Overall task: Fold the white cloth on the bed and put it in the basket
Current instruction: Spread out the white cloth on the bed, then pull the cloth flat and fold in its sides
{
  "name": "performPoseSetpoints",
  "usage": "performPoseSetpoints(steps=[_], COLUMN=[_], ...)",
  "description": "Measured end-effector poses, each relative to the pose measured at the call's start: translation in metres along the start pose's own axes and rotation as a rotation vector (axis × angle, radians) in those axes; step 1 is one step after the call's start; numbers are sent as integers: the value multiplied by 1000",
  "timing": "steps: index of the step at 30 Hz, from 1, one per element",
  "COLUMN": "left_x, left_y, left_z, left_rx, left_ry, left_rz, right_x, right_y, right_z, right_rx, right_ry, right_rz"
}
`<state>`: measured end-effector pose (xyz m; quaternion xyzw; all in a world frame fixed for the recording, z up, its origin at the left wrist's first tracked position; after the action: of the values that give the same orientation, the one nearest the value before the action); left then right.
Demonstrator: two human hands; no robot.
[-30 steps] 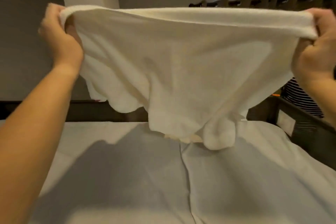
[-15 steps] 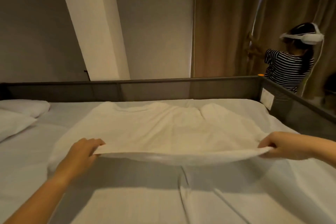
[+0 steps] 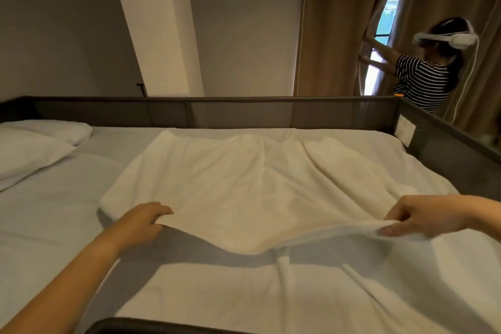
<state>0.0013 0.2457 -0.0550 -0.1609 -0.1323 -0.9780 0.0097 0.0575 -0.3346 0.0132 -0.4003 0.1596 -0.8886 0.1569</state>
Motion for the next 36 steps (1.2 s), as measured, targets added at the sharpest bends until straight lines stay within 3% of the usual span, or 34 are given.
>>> performPoseSetpoints(steps=[3,5,8,14,18,27,32,36], left_x=[9,13,15,5,-23,-112,-185,-246], left_y=[4,1,6,35,68,214,296,350], left_z=[-37,-60,-65,-41,-21,-1,1,6], left_rx=[15,48,33,-5,33,-188,-99,14], left_ry=[-249,-318,-339,-515,-457,-301,-186,-124], left_rz=[32,89,108,122,7,-247,-377,-380], right_x=[-7,-17,-28,-36,-41,-37,-36,-41], right_y=[0,4,3,1,4,38,75,99], right_z=[-43,-66,-76,-76,-67,0,24,32], right_rx=[18,116,217,103,73,95,111,146], right_ry=[-357,-487,-493,-544,-435,19,159,207], right_rz=[-138,-185,-197,-123,-78,-83,-134,-169])
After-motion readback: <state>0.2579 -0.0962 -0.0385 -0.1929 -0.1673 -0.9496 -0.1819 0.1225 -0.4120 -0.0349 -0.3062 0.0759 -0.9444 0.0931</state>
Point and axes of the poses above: each hand's wrist, its own x-axis away from the middle knuckle, its own z-axis out of the back of the hand, y = z × x, the point moved 5 cm from there along -x, towards the middle knuckle, and after that the axes turned 12 degrees about -y, right-handed, at the moved point
